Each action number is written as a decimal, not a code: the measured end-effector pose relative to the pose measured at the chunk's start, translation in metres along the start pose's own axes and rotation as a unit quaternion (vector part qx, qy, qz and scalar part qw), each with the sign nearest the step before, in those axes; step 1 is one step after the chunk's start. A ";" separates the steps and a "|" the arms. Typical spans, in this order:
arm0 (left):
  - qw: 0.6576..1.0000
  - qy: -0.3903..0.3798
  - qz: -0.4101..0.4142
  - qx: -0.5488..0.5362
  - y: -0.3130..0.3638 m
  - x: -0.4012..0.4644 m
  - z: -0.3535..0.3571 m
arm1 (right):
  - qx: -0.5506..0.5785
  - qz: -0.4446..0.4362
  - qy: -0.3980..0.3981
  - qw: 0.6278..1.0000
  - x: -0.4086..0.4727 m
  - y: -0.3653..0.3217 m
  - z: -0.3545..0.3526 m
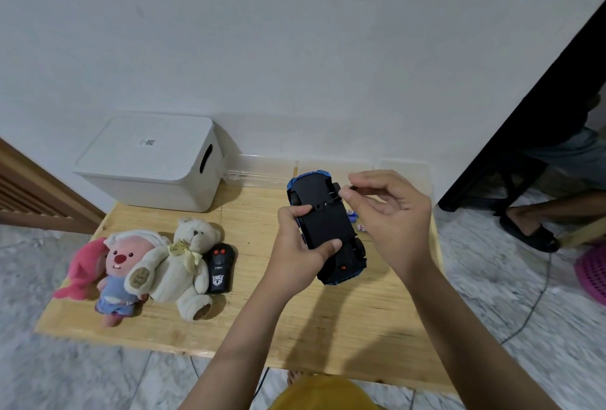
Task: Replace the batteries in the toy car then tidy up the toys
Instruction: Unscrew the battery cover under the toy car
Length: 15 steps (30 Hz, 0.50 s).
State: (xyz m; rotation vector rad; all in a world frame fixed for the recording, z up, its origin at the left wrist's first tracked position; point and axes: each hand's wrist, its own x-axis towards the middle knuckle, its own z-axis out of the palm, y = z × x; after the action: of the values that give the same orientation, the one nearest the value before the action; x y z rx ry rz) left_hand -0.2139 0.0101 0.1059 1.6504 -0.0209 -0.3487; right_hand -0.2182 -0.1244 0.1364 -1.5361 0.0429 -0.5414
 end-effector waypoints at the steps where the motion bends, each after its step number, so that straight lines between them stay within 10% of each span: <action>1: 1.000 0.000 0.000 -0.001 0.000 0.000 0.001 | -0.004 -0.008 0.004 1.000 0.000 0.001 0.000; 15: 1.000 -0.009 -0.008 0.003 0.001 -0.001 0.003 | -0.009 -0.004 0.039 0.999 0.000 -0.002 0.004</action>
State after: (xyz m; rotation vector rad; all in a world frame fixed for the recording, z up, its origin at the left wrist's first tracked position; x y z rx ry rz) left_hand -0.2152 0.0076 0.1070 1.6546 -0.0215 -0.3755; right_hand -0.2176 -0.1200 0.1383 -1.5326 0.1021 -0.6087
